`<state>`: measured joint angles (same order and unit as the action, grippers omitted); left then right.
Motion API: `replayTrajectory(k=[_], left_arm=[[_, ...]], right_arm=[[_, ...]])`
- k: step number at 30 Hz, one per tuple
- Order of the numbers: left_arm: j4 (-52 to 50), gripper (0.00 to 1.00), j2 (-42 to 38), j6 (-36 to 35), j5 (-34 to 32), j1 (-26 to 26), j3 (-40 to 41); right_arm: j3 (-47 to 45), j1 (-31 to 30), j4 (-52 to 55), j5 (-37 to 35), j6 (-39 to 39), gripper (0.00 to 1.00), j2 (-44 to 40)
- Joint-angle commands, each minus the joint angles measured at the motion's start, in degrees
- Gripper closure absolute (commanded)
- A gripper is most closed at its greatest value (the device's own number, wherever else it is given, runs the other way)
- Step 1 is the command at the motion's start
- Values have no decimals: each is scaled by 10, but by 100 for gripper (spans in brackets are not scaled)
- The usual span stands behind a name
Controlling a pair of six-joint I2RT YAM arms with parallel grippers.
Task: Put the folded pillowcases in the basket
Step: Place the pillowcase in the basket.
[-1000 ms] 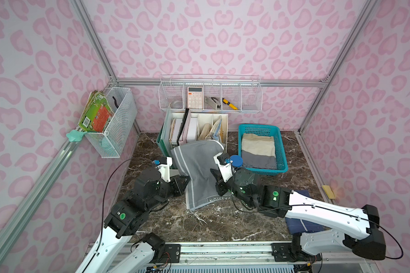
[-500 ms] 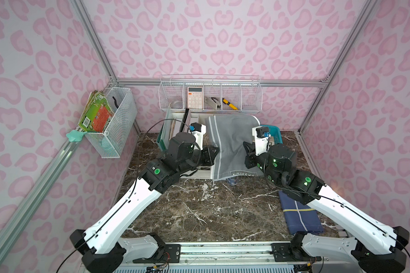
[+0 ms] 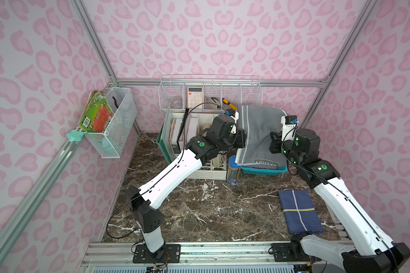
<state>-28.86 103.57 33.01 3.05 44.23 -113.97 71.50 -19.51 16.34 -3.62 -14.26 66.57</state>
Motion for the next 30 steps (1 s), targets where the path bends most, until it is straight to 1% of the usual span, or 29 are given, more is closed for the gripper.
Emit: replayTrajectory(k=[1,7,11,14,23,30], left_arm=[[-6,100,47,-9,-4,1,-52],[-37,100,165,-5,8,3,-169],[-43,100,223,4,11,3,-217],[-44,100,253,7,10,3,-237],[-53,100,338,-7,8,-1,-299],[-27,100,367,-12,16,-15,-302]], right_arm=[[-3,38,-29,55,-30,100,13],[-16,95,-46,76,-54,100,44],[-20,128,-53,84,-69,100,71],[-29,147,-63,89,-82,100,91],[-54,151,-109,95,-105,100,155],[-51,150,-137,99,-105,100,194]])
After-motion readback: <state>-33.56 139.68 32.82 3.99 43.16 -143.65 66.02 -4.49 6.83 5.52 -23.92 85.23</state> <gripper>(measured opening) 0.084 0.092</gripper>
